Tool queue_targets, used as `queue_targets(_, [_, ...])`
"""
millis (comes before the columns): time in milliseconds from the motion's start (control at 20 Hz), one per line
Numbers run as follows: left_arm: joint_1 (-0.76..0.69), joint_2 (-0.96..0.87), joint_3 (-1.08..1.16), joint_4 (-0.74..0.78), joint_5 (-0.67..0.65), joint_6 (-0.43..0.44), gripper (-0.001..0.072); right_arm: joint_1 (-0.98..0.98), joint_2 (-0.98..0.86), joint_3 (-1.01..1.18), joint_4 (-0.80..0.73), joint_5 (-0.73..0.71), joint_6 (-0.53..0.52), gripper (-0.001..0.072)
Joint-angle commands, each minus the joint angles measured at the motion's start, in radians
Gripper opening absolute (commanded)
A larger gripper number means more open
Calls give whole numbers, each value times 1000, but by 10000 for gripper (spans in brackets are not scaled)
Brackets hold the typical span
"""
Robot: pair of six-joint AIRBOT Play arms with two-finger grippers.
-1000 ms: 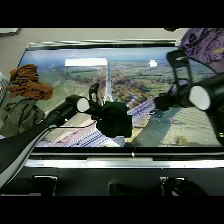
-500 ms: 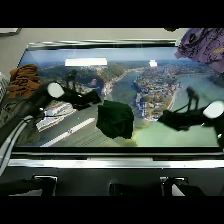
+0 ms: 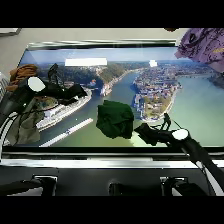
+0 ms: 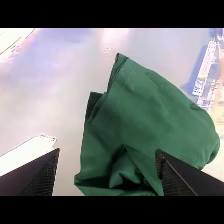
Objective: Fold the clothes and pants, and hang the long-sleeved shirts on hangers.
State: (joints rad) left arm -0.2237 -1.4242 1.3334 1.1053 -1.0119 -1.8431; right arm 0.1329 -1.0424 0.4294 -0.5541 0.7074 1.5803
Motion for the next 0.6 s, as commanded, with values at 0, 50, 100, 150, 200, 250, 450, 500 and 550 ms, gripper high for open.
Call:
queue_targets(0, [8,2,1,1,-2,0,712,64,-87,-20,52,-128,27,431])
queue_targets(50, [8,2,1,1,-2,0,712,64,-111,-18,81,-132,8,414])
queue_targets(100, [8,2,1,1,-2,0,713,65,-129,-18,135,-134,-38,400])
queue_targets(150, [8,2,1,1,-2,0,712,64,-143,-18,210,-135,-103,381])
queue_targets(200, [8,2,1,1,-2,0,712,65,-155,-18,275,-135,-159,381])
queue_targets(250, [8,1,1,1,-2,0,712,65,-170,-18,331,-135,-197,380])
queue_targets(450, [8,-3,0,1,-2,0,712,65,-244,-17,407,-105,-243,376])
queue_targets(500, [8,-4,0,1,-2,0,712,65,-255,-17,413,-96,-254,311])
queue_targets(550, [8,-5,0,1,-2,0,713,65,-257,-17,416,-97,-264,295])
